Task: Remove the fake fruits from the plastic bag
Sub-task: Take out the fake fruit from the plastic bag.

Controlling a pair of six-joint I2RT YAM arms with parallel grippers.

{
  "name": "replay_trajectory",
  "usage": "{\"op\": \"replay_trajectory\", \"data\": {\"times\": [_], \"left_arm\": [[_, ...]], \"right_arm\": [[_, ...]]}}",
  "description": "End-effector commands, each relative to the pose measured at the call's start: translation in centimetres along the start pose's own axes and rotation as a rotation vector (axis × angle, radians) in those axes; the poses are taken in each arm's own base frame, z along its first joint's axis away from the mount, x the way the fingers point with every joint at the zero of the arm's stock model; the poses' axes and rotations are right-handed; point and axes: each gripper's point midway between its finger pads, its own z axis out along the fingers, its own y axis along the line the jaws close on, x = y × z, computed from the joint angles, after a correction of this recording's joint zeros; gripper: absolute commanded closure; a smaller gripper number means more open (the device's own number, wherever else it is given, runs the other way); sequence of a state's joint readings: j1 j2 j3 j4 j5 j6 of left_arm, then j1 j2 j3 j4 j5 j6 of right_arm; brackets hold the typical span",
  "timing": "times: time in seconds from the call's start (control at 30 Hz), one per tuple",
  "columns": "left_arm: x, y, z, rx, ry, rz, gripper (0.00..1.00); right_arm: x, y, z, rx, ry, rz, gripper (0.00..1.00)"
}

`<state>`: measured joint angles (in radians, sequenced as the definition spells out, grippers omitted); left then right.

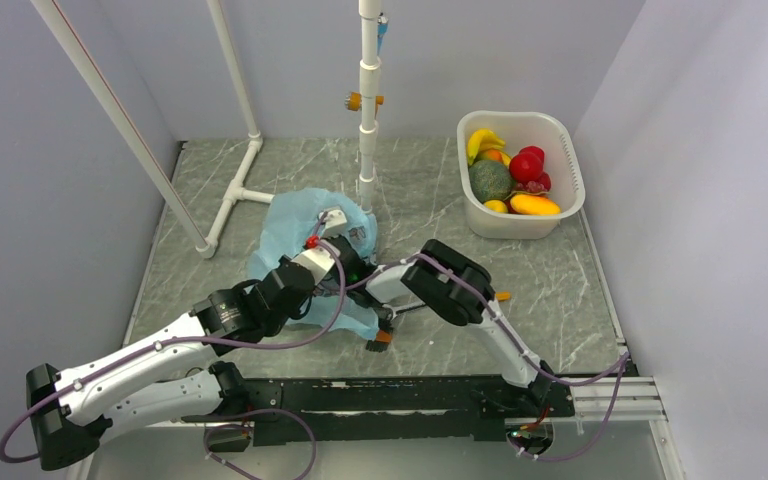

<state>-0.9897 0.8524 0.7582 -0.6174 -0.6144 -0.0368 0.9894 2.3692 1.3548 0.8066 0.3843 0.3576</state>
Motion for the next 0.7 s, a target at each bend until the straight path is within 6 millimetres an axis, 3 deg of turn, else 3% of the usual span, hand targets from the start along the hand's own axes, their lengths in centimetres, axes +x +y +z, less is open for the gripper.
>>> {"op": "replay_trajectory", "data": {"times": [0.0,0.2,0.47,0.67], "left_arm": [[-1.2,0.0,-0.4,0.009,-0.039,-0.006,1.0],[-1.1,0.2,-0.5,-0.007,-0.035,-0.003,1.0],[-0.5,0.7,-0.1,-0.054,0.004,0.014,1.0],[-0.1,1.3,0.2,-0.111,0.037,0.018,1.0]], "right_arm": [[-5.0,0.5,-2.9,-0.035,-0.058,0.001,0.71],[-6.7,0.8,-6.7,-0.09,-0.04,0.02,0.82],[-6.7,1.7,-12.2,-0.2,0.051,0.071,0.92],[-4.5,2.8,-17.1,-0.33,0.174,0.108,0.96]]}}
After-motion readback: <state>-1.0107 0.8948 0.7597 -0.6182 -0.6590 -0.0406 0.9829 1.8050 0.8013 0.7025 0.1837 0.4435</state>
